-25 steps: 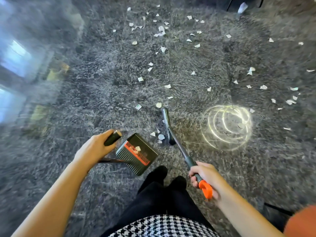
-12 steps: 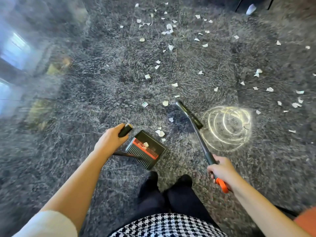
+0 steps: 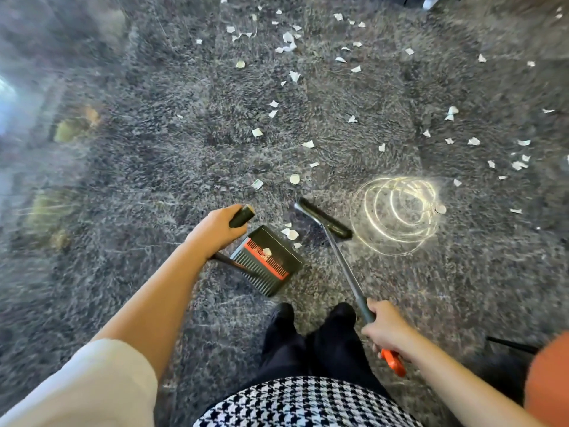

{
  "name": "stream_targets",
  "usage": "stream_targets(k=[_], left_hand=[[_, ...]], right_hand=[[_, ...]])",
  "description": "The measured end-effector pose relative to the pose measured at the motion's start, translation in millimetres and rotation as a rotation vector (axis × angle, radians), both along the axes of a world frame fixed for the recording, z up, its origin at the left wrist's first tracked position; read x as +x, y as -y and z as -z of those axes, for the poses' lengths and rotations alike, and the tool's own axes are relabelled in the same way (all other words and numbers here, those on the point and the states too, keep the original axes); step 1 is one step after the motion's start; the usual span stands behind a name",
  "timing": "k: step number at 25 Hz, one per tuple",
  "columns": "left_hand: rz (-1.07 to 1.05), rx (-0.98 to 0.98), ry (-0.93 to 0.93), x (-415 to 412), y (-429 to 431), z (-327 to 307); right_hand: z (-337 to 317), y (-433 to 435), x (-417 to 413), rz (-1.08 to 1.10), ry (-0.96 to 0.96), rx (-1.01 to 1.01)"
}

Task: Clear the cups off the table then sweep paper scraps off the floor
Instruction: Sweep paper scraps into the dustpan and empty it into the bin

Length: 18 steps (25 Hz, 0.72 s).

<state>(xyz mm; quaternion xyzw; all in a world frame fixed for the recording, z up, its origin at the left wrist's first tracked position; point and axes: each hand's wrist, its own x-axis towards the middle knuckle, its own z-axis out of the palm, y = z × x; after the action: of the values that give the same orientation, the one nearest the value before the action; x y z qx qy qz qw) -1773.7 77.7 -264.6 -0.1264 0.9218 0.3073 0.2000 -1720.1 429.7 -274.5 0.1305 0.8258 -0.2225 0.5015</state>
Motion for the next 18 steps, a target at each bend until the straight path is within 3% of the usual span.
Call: stream_targets(k=[10,18], left_hand=[[0.051,0.004,-0.033,1,9,0],[-0.028,0.022,-0.095,22,23,-5]], right_hand=[[-77,-6,10,0.124,0.124,-0.197],[-99,-9,-6,0.262,0.055,-0.235]])
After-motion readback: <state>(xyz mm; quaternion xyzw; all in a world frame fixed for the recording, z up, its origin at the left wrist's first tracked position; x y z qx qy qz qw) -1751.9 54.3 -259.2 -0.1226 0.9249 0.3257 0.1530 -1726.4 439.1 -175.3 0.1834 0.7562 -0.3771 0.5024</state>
